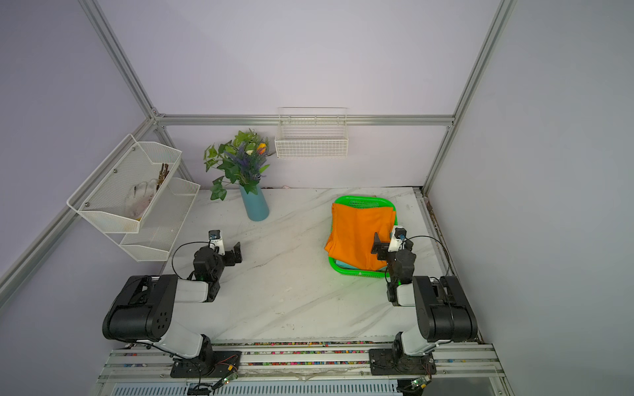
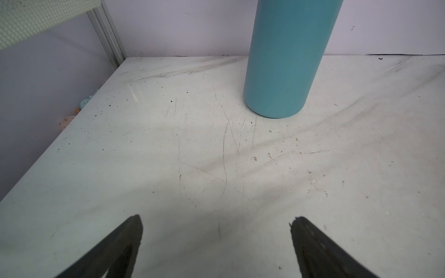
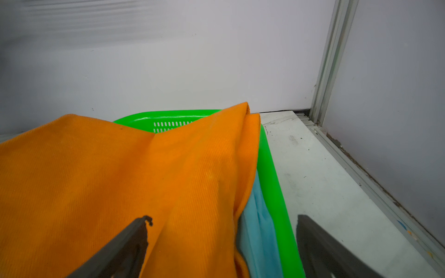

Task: Put the folded long pants in the basket
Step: Reset both arms

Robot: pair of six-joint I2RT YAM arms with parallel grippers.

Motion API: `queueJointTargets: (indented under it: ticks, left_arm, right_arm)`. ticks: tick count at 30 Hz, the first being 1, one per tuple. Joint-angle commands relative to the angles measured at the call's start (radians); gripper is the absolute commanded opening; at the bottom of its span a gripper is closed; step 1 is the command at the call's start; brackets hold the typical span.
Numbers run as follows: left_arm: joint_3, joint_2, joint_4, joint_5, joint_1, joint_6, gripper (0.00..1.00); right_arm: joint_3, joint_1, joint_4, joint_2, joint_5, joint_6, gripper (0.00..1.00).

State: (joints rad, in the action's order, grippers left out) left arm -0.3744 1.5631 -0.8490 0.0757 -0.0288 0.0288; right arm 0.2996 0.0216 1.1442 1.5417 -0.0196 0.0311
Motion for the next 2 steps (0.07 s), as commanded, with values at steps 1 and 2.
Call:
queueJointTargets:
  ticks: [1,2]
  left_arm:
    - [-0.019,-0.007,-0.041,0.02,-0.003,-0.015,1.0]
    - [-0.018,-0.008,-0.041,0.019,-0.004,-0.015,1.0]
  right_arm:
    - [0.01,-0.018,-0.027,0.021,-0.023,-0.006,0.99]
    - [0.003,-0.017,-0.02,0.016,-0.025,-0.007,0.99]
